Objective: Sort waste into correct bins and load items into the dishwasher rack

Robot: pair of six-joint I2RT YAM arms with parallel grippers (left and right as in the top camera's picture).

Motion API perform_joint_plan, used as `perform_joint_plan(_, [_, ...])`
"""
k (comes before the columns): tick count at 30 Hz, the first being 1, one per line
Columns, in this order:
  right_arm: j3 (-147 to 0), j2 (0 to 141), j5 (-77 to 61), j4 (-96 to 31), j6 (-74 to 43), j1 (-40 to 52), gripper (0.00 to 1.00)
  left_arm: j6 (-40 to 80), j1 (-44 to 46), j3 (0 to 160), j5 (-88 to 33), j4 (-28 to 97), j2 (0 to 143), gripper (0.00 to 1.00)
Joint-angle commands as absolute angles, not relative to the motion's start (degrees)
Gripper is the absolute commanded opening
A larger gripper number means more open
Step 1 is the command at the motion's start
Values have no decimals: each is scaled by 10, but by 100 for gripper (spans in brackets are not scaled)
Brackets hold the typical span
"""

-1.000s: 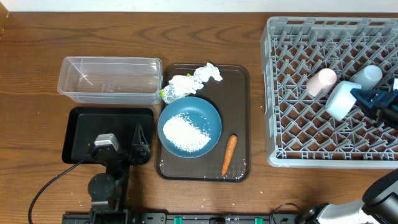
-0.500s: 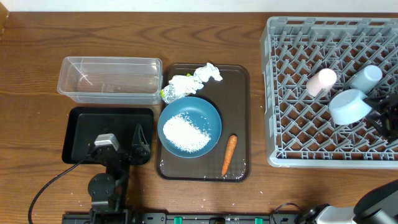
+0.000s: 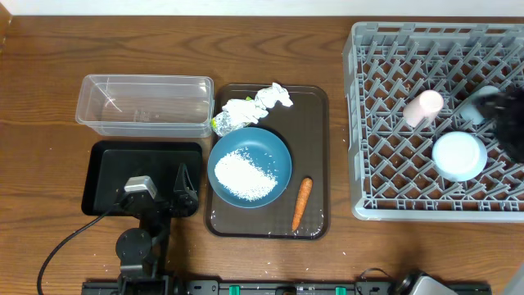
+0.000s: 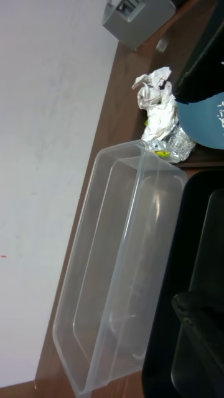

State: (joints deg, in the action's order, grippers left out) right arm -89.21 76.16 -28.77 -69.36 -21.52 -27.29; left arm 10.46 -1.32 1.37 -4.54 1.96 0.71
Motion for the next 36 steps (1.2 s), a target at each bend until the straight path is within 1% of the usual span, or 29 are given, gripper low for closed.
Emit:
perform_joint_plan(1, [-900,749,-218,-690,-222,-166,75,99,-11,2,-51,36,7,99])
perform_joint_plan(5, [-891,766,-152,-655,-225,2,75,99,-11,2,-51,36,7,99])
perform_joint_plan(8, [-891,800,-106,-624,-226,129,77,99,-11,2,-51,36,7,99])
perform_joint_plan(10, [-891,832,-84,-604,-227,201,77,99,-11,2,-51,36,7,99])
perform_joint_plan(14, [-891,904,-43,-575,-228,307,78,99,-11,2,-51,36,7,99])
perform_joint_plan(15, [-891,919,-30,-571,-229,325,79,99,-11,2,-51,36,7,99])
perform_joint_plan(16, [-891,936,-14,-569,-240,341,84,99,-11,2,-51,36,7,99])
perform_joint_plan(18, [-891,967,13,-570,-277,364,86,99,-11,2,-51,36,7,99])
perform_joint_plan(20, [-891,995,14,-572,-308,377,86,99,-11,2,-51,36,7,99])
perform_joint_plan(22, [-891,1016,8,-576,-324,386,84,99,-11,2,-51,36,7,99])
perform_joint_plan(23, [-891,1027,3,-579,-328,392,82,99,-11,2,-51,36,7,99])
perform_joint_plan(26, [-891,1046,-24,-578,-327,414,82,99,-11,2,-51,36,7,99])
perform_joint_plan(28, [-891,1051,-30,-578,-318,433,83,99,-11,2,-51,36,7,99])
perform_joint_plan(32, [-891,1051,-34,-579,-256,472,84,99,-11,2,-51,36,7,99])
perform_joint_plan(36, [-885,1051,-34,-584,-185,519,82,99,-11,2,-51,36,7,99])
